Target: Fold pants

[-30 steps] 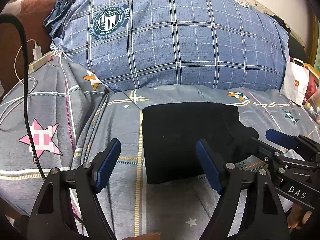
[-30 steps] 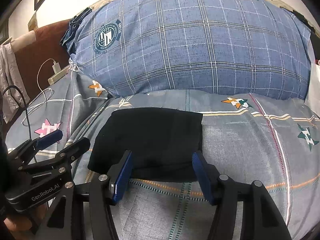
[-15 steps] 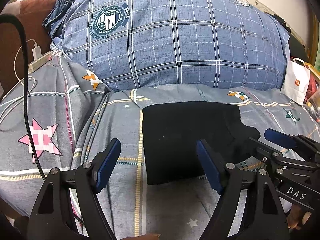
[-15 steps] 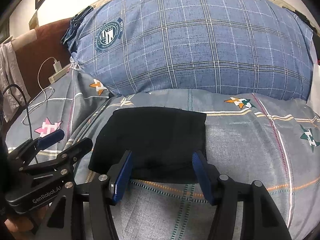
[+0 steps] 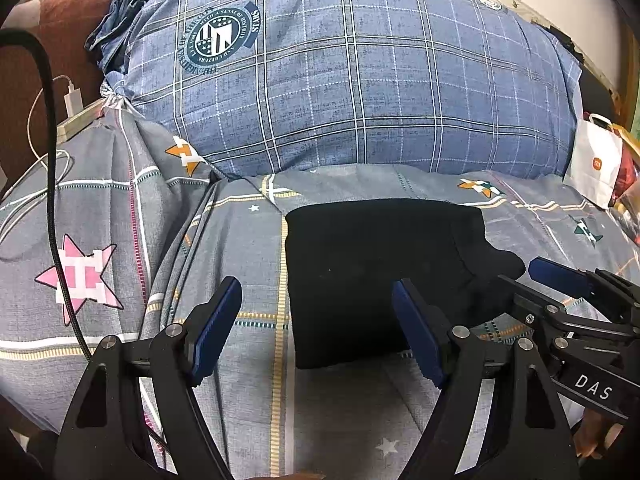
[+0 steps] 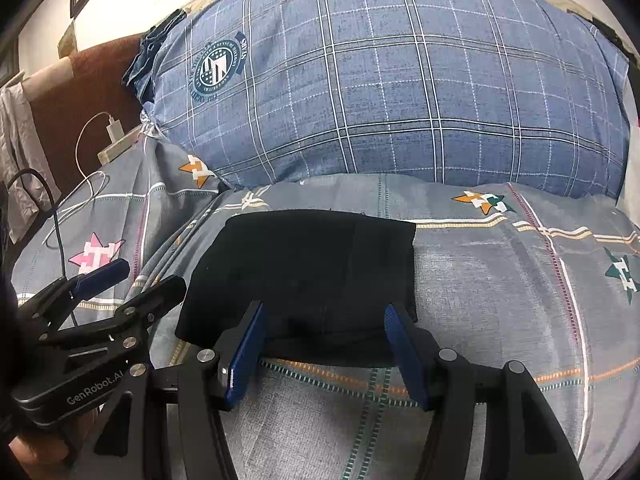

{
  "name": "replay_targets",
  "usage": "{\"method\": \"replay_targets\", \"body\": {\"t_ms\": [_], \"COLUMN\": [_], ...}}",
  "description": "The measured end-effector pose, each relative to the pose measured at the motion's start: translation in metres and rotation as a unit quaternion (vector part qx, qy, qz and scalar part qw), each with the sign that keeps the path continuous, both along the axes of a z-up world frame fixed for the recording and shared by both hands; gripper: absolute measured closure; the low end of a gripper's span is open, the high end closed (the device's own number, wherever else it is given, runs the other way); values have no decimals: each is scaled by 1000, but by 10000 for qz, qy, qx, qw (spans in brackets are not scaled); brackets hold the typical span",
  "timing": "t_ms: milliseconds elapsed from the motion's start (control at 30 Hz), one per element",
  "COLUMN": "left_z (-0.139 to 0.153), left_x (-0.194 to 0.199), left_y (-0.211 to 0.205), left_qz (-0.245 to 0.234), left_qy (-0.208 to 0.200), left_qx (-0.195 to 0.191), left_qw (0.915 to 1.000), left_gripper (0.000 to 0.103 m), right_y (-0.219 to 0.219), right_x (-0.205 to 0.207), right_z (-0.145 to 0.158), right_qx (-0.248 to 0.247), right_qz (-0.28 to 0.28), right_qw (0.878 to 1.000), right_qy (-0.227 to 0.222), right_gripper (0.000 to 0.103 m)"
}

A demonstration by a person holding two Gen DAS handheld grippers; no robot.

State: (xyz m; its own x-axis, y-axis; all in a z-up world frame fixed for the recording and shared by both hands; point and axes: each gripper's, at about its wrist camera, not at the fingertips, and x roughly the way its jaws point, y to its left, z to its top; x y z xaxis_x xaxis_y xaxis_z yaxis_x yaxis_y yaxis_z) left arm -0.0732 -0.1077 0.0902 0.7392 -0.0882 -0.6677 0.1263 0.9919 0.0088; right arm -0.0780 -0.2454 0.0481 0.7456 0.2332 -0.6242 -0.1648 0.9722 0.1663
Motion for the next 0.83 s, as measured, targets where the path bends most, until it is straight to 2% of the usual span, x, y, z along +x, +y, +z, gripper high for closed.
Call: {"method": "replay_targets", "body": {"t_ms": [833], "left_z": [1], "left_x": [-16], "left_y": [-4], "left_qz": [-99], "left_qy": [-14], "left_qx": [38], "left_qw": [9999], "left_gripper": [25], "right_y": [-2], "right_x": [-10], "right_z": [0], "right_qx": [-39], "right_qz": [61], "right_qw": [10000], "right_qy": [-13], "right_gripper": [44]}}
